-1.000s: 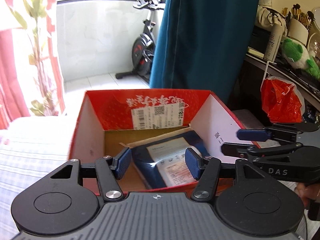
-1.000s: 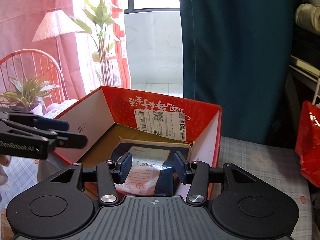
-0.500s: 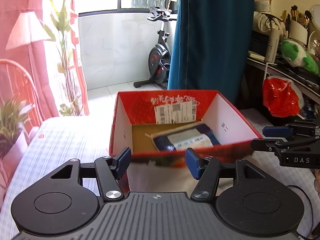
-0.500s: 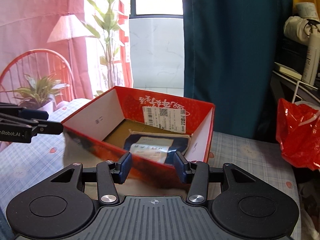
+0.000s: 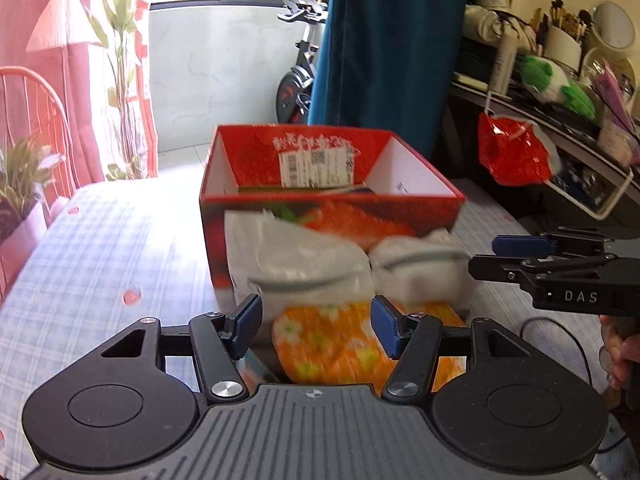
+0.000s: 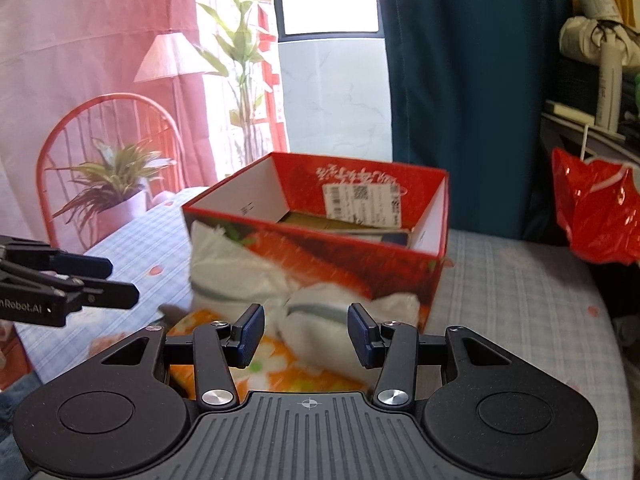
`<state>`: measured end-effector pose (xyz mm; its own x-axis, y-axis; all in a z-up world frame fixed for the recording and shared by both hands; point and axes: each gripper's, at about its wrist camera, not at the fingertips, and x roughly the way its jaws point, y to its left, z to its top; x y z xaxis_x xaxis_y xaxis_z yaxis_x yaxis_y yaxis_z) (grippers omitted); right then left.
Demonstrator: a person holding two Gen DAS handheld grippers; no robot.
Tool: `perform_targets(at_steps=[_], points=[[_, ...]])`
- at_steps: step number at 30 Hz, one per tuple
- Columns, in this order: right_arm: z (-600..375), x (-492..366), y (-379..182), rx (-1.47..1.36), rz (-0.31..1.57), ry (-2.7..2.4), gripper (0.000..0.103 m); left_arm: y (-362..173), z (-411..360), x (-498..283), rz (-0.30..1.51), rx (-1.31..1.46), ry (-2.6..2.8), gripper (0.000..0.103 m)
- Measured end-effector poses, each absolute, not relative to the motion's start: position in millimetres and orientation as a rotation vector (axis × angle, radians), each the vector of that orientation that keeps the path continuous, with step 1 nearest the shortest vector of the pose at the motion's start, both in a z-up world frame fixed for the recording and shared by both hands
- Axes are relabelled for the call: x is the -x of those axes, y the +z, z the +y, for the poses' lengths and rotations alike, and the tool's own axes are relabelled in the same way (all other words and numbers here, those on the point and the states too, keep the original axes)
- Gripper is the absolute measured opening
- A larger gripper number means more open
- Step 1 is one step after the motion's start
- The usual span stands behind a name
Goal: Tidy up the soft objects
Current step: 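Reach both grippers to the orange floral mitt and close on its edge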
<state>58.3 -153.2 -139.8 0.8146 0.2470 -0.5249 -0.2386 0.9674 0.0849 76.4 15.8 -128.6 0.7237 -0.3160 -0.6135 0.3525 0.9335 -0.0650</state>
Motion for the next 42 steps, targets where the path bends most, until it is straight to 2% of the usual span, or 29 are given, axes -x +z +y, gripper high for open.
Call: perform_targets(at_steps=[14, 24, 42], points=[[-136, -6, -185, -0.022, 0.624, 0.27, 0.043, -170, 28, -51, 0.75, -0.012, -0.347, 0.063], [-141, 0, -203, -0.053, 0.675, 0.246, 0.043, -185, 26, -46, 0.791, 0.023, -0.39, 0.062], [-166, -46, -236, -0.161, 0.765, 0.199, 0.055, -204, 12, -129, 0.844, 0.021, -0.345, 0.062]])
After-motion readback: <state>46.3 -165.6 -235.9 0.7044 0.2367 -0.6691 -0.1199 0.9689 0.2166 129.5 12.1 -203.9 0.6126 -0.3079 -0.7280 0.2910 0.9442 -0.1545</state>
